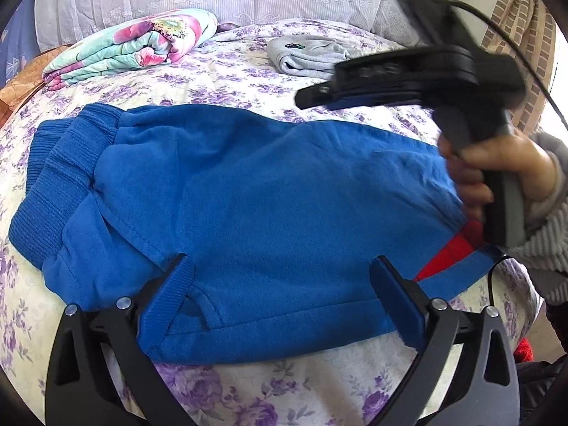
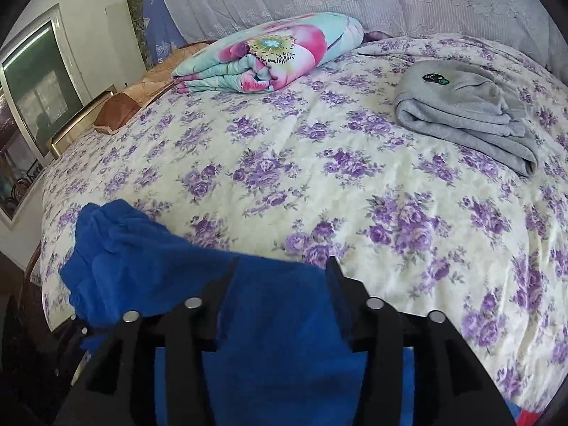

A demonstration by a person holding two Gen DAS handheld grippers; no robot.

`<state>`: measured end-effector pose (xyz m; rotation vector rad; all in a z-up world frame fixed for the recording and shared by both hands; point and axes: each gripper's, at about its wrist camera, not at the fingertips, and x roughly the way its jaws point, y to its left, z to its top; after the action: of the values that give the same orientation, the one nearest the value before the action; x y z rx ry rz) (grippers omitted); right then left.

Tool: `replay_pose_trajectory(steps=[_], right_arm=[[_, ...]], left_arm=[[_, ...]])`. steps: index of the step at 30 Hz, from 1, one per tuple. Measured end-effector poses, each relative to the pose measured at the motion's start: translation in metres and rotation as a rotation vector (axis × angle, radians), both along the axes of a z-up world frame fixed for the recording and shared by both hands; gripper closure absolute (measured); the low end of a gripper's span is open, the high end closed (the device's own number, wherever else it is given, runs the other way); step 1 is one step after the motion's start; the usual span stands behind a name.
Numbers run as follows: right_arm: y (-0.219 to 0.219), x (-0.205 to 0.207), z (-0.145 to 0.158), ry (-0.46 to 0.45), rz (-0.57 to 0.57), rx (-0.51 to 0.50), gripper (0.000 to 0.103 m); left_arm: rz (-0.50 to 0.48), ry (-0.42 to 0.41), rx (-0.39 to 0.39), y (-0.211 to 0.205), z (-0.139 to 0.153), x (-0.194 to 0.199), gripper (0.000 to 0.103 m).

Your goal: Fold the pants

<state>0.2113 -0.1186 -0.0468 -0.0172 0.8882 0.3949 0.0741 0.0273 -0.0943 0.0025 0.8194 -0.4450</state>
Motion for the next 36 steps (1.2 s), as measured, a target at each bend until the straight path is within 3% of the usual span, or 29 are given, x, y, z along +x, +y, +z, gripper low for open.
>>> replay_pose_trajectory(steps=[5, 7, 9, 11, 13, 18, 24, 26, 29, 31, 35, 36], right_arm=[[-0.004, 0.013, -0.038, 0.080, -0.023, -0.007, 0.038], [-0.004, 0.022, -0.032, 0.087, -0.043, 0.005, 0.037], [-0.015, 0.017, -0.014, 0.037, -0.082, 0.070, 0.037], [-0.035, 0.001, 0.009, -0.026, -0.113, 0.117, 0.034], [-0.067, -0.025, 0.031, -0.092, -0.159, 0.170, 0.019], [-0.178, -0.119, 0.049, -0.186, -0.370, 0.306, 0.016], [-0.292, -0.244, 0.026, -0.176, -0.725, 0.306, 0.016], [-0.320, -0.269, 0.011, -0.150, -0.810, 0.357, 0.014], [-0.345, -0.271, -0.020, -0.087, -0.872, 0.478, 0.014], [-0.346, -0.258, -0.035, -0.082, -0.849, 0.529, 0.014], [-0.341, -0.229, -0.056, -0.087, -0.819, 0.480, 0.023], [-0.342, -0.228, -0.056, -0.105, -0.823, 0.472, 0.032]], left_arm=[[0.002, 0.001, 0.015, -0.002, 0.000, 0.000, 0.005], [0.005, 0.000, 0.028, -0.003, -0.001, 0.000, 0.005], [0.009, -0.005, 0.033, -0.002, -0.001, 0.000, 0.005], [0.011, -0.009, 0.029, -0.001, -0.001, -0.002, 0.005], [0.010, -0.008, 0.026, -0.001, 0.000, -0.001, 0.005], [0.009, -0.008, 0.026, -0.001, 0.000, -0.002, 0.005], [0.010, -0.008, 0.032, -0.003, 0.001, -0.003, 0.005], [0.012, -0.009, 0.037, -0.004, 0.001, -0.003, 0.005], [0.013, -0.008, 0.045, -0.004, 0.000, -0.002, 0.005], [0.016, -0.009, 0.045, -0.004, 0.000, -0.002, 0.005], [0.026, -0.018, 0.045, -0.003, 0.000, -0.004, 0.005], [0.029, -0.020, 0.043, -0.003, 0.000, -0.005, 0.005]])
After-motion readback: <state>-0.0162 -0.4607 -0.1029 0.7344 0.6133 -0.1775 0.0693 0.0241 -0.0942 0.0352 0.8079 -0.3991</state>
